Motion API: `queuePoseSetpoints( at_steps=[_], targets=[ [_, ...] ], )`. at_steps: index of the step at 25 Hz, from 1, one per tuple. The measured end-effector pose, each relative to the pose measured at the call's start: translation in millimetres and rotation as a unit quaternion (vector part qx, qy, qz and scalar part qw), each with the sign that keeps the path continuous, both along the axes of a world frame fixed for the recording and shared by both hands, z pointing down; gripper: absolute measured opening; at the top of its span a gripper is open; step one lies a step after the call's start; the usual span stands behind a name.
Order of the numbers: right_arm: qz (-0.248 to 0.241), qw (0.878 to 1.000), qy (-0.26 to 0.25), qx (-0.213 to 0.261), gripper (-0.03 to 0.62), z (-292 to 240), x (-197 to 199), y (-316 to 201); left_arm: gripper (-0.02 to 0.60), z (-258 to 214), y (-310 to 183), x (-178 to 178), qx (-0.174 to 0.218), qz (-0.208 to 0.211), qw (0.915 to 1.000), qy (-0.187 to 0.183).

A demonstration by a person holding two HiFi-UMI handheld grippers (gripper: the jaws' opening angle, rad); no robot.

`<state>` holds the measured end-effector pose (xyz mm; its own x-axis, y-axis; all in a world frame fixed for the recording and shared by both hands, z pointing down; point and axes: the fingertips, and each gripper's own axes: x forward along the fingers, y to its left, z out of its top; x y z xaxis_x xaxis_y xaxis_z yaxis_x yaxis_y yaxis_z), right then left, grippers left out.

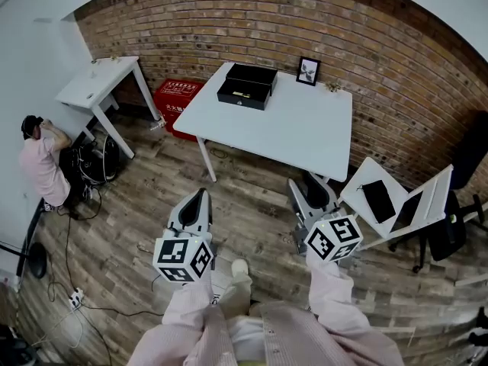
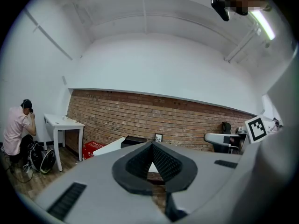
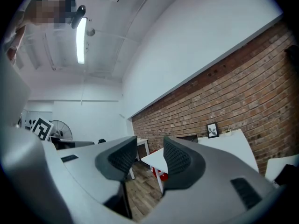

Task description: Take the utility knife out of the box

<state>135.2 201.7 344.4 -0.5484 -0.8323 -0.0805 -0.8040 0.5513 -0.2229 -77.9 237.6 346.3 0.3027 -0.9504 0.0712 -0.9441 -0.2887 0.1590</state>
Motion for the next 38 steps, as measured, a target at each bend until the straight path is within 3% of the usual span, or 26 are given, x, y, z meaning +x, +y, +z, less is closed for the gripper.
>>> queuePoseSetpoints(
  at_steps=[18, 27, 38],
  targets=[
    [0.017, 1.000, -0.001, -0.013, 0.158, 7, -51, -131, -0.008, -3, -140, -49, 0.003, 0.021, 0.9998, 0.006],
    [0.032, 0.999, 0.002, -0.025, 0.158, 17, -54, -161, -0.008, 6, -176, -45, -0.002, 0.040, 0.9992, 0.006],
    [0.024, 0.999, 0.009, -0.039, 0.158, 32, -63, -207, -0.008, 27, -216, -57, -0.022, 0.026, 0.9994, 0.010]
  ],
)
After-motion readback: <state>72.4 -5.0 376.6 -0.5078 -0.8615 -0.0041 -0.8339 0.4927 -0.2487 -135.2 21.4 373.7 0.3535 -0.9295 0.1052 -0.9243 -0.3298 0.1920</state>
